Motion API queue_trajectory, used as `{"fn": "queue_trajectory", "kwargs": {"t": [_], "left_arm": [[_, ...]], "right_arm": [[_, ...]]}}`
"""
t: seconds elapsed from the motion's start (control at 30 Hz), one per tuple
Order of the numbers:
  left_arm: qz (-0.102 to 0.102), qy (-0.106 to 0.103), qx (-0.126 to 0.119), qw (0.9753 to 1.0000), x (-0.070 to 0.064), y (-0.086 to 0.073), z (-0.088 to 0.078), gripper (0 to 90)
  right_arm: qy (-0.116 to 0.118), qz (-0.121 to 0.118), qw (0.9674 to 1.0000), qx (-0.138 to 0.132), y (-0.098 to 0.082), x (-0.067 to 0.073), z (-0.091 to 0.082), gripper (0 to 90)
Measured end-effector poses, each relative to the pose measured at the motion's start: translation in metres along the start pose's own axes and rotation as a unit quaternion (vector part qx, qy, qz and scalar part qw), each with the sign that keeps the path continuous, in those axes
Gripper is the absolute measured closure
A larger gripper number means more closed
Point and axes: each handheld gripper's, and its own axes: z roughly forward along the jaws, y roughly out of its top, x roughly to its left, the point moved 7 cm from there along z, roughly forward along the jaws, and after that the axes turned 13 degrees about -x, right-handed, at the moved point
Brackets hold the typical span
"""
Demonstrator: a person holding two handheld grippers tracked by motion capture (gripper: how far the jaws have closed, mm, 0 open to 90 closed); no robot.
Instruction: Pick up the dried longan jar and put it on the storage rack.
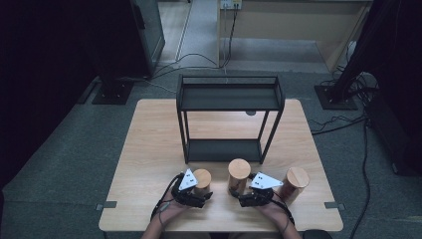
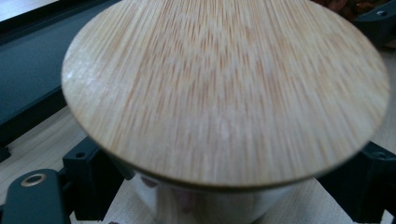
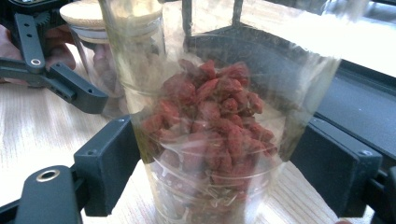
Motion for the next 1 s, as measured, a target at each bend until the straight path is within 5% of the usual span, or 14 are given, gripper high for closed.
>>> {"fn": "queue_trajectory", "kwargs": {"t": [1.0], "left_arm": [[-0.002,0.018,0.009,0.9998,-0.0026,0.0014,0.0022,11.5]], "right_arm": [[-0.008,-0.001,1.0000,0.000,0.0000,0.0019,-0.0002,16.6]]}}
